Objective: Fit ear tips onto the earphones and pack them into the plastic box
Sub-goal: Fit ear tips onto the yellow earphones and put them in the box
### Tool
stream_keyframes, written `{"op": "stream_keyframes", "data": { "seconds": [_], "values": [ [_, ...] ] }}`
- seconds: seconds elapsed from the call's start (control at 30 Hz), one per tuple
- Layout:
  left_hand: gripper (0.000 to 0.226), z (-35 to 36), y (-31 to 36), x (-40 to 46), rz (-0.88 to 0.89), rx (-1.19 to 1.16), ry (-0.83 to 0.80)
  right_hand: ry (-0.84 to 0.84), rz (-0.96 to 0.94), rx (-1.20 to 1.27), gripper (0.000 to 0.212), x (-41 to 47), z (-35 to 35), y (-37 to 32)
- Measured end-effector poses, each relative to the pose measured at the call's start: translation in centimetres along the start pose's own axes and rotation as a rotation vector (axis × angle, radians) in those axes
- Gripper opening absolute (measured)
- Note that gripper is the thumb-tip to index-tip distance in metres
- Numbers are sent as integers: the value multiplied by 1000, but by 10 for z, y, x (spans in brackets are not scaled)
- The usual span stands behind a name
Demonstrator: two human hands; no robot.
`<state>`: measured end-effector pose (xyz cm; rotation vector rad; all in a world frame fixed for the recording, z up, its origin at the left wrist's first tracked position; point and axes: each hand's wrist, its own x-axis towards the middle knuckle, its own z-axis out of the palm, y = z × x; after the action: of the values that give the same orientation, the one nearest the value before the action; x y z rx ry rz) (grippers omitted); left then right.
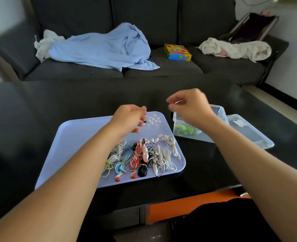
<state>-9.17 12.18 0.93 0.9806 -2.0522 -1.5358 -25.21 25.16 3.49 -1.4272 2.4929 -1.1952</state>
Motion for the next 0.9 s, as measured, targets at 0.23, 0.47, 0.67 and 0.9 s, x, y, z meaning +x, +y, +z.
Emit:
{"op": "stream_keyframes", "data": {
  "seconds": [0.23,0.47,0.67,0.9],
  "values": [
    [28,-55,-24,-12,23,771,97,-507,-238,-169,16,-5,82,-40],
    [22,-110,-52,-27,-339,793,-206,-618,-244,-50,9,0,113,-58],
    [30,-121,-62,-35,-345,694,-320,-760,-218,-72,61,-17,124,-86],
    [27,-121,-60,-38,-282,599,-197,-840,-265,-189,39,-31,136,-107]
  ]
}}
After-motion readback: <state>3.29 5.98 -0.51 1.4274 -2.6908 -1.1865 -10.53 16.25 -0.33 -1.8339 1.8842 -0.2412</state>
